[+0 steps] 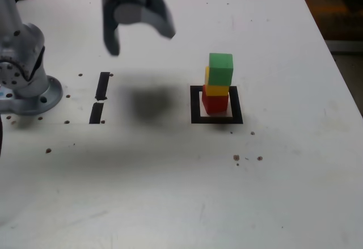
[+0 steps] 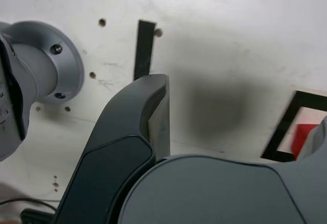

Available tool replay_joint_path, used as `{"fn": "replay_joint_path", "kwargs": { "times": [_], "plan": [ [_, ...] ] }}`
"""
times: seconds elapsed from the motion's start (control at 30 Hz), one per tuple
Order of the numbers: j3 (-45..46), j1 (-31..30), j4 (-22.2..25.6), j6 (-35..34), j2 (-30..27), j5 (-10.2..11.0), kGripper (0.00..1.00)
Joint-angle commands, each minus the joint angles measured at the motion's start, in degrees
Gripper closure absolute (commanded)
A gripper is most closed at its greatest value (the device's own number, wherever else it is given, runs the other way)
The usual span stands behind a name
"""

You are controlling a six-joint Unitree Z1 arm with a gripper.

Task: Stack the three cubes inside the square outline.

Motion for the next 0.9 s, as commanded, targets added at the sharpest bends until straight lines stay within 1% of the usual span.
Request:
{"fn": "replay_joint_path", "kwargs": {
  "times": [0.0, 0.17, 0.33, 0.43, 0.6, 0.87],
  "plan": [
    [2.25, 0.24, -1.97, -0.09, -0.3, -0.91, 0.0],
    [9.35, 0.29, -9.15, -0.11, 0.3, -3.58, 0.0],
    [12.42, 0.29, -13.44, 0.24, 0.68, -7.19, 0.01],
    [13.02, 0.29, -15.17, 0.58, 0.99, -8.45, 0.01],
    [14.05, 0.29, -17.15, 1.34, 1.54, -9.48, 0.01],
    [15.96, 0.29, -20.35, 3.0, 2.3, -9.7, 0.0]
  ]
}}
